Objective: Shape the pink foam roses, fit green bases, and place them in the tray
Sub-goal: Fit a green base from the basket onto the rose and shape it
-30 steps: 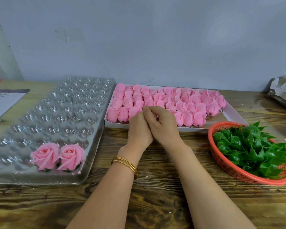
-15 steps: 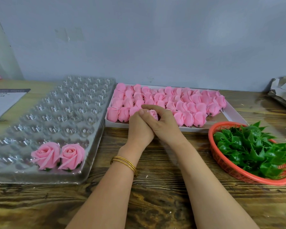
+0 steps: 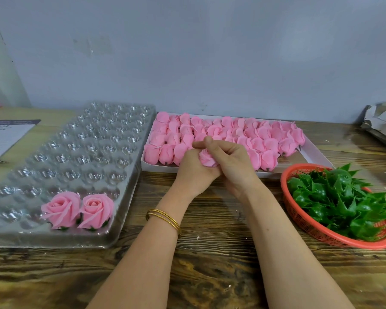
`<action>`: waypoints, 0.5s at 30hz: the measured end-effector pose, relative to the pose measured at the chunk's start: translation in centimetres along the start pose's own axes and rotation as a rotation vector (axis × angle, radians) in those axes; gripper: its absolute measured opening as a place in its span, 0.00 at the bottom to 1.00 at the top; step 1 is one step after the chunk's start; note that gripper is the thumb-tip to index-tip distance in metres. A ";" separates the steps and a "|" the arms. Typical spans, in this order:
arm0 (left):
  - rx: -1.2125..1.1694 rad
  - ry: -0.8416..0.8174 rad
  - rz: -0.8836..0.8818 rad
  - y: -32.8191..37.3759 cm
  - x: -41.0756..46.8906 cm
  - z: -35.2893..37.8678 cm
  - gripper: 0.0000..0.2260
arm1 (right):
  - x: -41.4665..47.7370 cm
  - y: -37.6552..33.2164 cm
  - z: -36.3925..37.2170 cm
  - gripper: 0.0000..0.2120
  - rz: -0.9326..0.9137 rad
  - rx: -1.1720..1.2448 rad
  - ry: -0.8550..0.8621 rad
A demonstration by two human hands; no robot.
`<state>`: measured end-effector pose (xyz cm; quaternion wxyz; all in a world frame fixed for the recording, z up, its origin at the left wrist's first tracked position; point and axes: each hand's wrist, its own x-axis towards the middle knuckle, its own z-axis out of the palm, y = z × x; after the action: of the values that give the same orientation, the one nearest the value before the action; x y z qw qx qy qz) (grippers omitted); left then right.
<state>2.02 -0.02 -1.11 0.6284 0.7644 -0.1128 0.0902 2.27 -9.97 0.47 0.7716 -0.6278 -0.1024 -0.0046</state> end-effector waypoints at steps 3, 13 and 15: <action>-0.071 -0.011 -0.009 0.0 -0.1 -0.1 0.11 | 0.0 0.1 -0.1 0.14 0.011 0.023 -0.031; -0.112 0.001 -0.063 0.2 -0.2 0.0 0.05 | 0.1 -0.1 -0.1 0.12 0.050 0.063 -0.068; -0.109 0.002 -0.055 0.1 -0.2 0.1 0.02 | 0.0 0.0 -0.2 0.11 0.053 0.069 -0.080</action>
<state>1.83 -0.13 -1.12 0.6716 0.7316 -0.0958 0.0676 2.34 -10.21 0.48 0.7881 -0.6029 -0.1163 0.0446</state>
